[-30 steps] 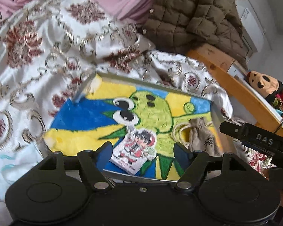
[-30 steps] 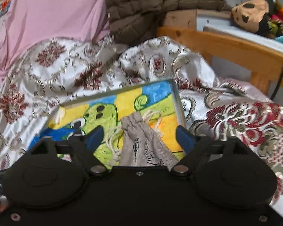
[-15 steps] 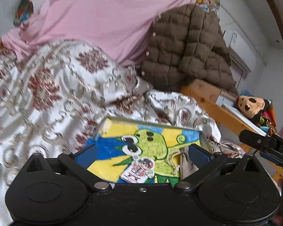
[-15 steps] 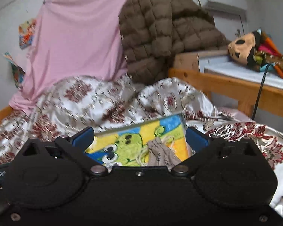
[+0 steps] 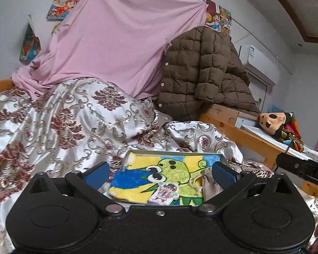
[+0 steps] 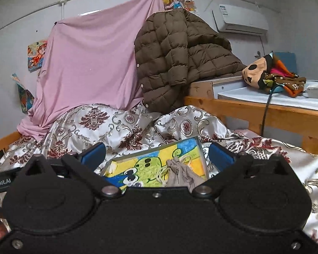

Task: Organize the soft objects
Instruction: 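Raise both open tools away from the tray, then grasp the black Stella cloth with the right tool while the left tool grasps a white cloth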

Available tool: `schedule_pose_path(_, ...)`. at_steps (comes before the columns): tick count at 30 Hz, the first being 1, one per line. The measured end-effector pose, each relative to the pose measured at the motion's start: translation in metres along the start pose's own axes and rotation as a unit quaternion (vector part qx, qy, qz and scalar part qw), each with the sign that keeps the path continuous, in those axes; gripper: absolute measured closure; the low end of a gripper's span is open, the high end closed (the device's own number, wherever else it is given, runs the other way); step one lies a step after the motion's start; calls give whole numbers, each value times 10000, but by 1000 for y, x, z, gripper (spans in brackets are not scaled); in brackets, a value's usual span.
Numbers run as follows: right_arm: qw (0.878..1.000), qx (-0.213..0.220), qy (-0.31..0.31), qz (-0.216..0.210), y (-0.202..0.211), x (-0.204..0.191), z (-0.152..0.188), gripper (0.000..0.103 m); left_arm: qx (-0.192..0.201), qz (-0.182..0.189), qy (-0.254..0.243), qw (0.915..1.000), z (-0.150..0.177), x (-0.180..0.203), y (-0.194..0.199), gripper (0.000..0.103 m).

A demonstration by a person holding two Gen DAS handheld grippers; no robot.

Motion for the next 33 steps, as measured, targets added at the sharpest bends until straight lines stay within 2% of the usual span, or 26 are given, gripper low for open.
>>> schedule_pose_path(10,9994,-163,237,181,50,-13,9,0,-208,-162,-83,9996,17,-19,42,1)
schedule_pose_path(21,9958,-614,-117,666,73,-10,24,0,-513,-170,-152,9984,36,-28,78,1)
schedule_pose_path(26,9883,-1067,38,1093,78,-10,39,0,-835,-6,-237,9962,52,-24,83,1)
schedule_pose_path(33,9803,-1505,273,1253,73,-16,49,1,-1128,257,-720,9907,73,-7,83,1)
Point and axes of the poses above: each gripper's, at about its wrist camera, not at the fingertips, and y roughly against the way its jaws point, x to its right, z to its underside, the point moved 1 cm from there along -y, roughly the way its jaws point, and after that the axes turned 7 degrees about x, right-handed, at the moved point
